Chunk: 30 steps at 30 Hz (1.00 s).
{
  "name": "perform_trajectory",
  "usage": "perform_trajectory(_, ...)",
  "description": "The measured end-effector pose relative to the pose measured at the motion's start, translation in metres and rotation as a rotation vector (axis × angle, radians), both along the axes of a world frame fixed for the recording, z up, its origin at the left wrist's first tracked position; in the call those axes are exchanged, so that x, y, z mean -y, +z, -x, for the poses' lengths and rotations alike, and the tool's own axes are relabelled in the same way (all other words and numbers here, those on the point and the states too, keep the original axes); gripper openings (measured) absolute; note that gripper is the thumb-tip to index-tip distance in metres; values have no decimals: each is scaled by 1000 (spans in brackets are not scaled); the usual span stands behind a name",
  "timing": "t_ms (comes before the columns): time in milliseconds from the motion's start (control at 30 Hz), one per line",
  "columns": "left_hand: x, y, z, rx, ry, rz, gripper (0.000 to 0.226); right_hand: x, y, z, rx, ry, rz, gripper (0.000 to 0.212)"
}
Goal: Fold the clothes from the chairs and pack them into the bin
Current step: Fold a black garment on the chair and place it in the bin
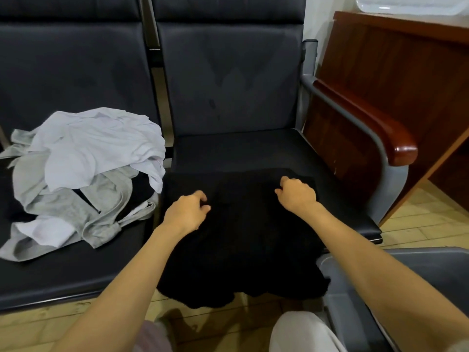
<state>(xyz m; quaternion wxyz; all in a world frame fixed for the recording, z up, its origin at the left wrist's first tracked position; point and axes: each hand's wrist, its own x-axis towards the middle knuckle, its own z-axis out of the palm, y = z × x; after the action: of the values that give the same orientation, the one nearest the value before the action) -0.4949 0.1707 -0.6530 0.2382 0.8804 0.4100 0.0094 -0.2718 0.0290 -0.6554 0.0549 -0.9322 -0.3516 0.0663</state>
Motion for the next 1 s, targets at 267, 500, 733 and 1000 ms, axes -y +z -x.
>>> perform_trajectory(267,-3,-10,1,-146,30,91,83,-19,-7,-11,-287,18,-40,72)
perform_trajectory(500,-10,-7,5,-25,-8,155,51,-42,2,-21,-223,-64,2,74)
perform_trajectory(733,-4,11,6,-274,72,157,102,-69,3,-14,-408,207,-11,61)
perform_trajectory(1000,1,20,-9,-340,-92,341,116,-74,28,-15,-156,170,-91,22)
